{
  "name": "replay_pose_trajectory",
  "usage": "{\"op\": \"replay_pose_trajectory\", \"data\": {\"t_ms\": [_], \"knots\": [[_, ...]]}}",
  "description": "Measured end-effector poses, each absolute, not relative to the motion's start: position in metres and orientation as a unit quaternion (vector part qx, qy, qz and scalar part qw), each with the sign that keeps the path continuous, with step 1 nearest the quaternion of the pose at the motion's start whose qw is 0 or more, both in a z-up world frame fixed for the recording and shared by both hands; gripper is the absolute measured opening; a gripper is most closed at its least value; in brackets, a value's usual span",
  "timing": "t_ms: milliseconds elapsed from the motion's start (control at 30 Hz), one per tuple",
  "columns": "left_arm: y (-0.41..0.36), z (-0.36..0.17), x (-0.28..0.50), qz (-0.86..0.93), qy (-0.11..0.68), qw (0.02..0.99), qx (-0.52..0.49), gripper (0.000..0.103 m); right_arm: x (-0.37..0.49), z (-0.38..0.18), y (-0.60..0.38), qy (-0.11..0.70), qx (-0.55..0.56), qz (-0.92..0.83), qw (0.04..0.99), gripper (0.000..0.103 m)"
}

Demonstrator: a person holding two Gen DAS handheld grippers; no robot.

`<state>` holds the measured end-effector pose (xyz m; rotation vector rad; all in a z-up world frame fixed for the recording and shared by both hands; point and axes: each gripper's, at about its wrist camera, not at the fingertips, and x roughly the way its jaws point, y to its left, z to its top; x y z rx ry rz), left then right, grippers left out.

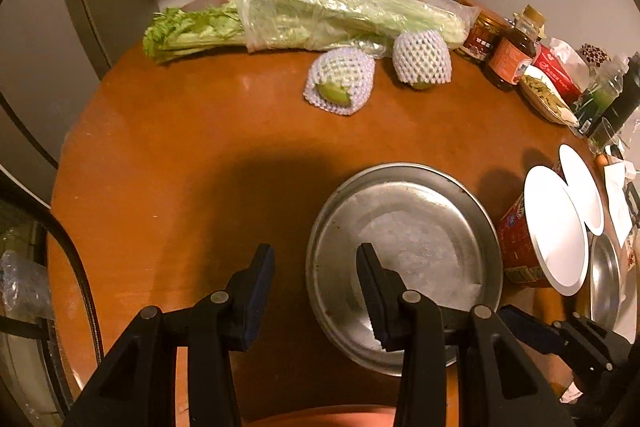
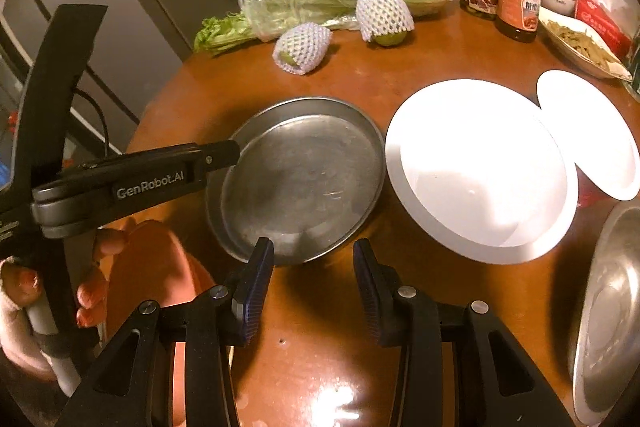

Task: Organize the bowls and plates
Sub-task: 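Grasp the rim of the grey metal tray with the left tool, then lift the metal tray with the left tool and carry it over the orange plate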

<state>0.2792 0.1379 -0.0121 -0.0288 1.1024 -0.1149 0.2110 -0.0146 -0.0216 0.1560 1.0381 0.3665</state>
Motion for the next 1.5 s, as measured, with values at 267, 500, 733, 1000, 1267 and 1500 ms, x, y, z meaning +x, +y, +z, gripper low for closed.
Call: {"op": "replay_pose_trajectory", "data": {"t_ms": [267, 500, 733, 1000, 1267, 1500], "knots": [[0.123, -0.026, 0.284, -0.065, 0.547, 0.835, 0.012, 0.035, 0.226, -0.034, -0.009, 0.501, 0.065, 0.154, 0.849, 0.04], [0.127, -0.03, 0.282, -0.059, 0.542, 0.838, 0.013, 0.029, 0.229, -0.036, -0.007, 0.487, 0.045, 0.146, 0.86, 0.037], [0.135, -0.01, 0.273, -0.051, 0.514, 0.856, 0.004, 0.029, 0.223, -0.025, -0.002, 0.476, 0.045, 0.161, 0.863, 0.036], [0.149, 0.023, 0.259, -0.041, 0.482, 0.875, -0.014, 0.029, 0.213, 0.005, 0.006, 0.433, 0.032, 0.175, 0.884, 0.036], [0.155, 0.05, 0.239, -0.03, 0.456, 0.889, -0.017, 0.029, 0.198, 0.03, 0.009, 0.403, 0.024, 0.19, 0.895, 0.036], [0.164, 0.066, 0.217, -0.023, 0.44, 0.898, -0.023, 0.029, 0.179, 0.051, 0.013, 0.381, 0.025, 0.208, 0.901, 0.036]]}}
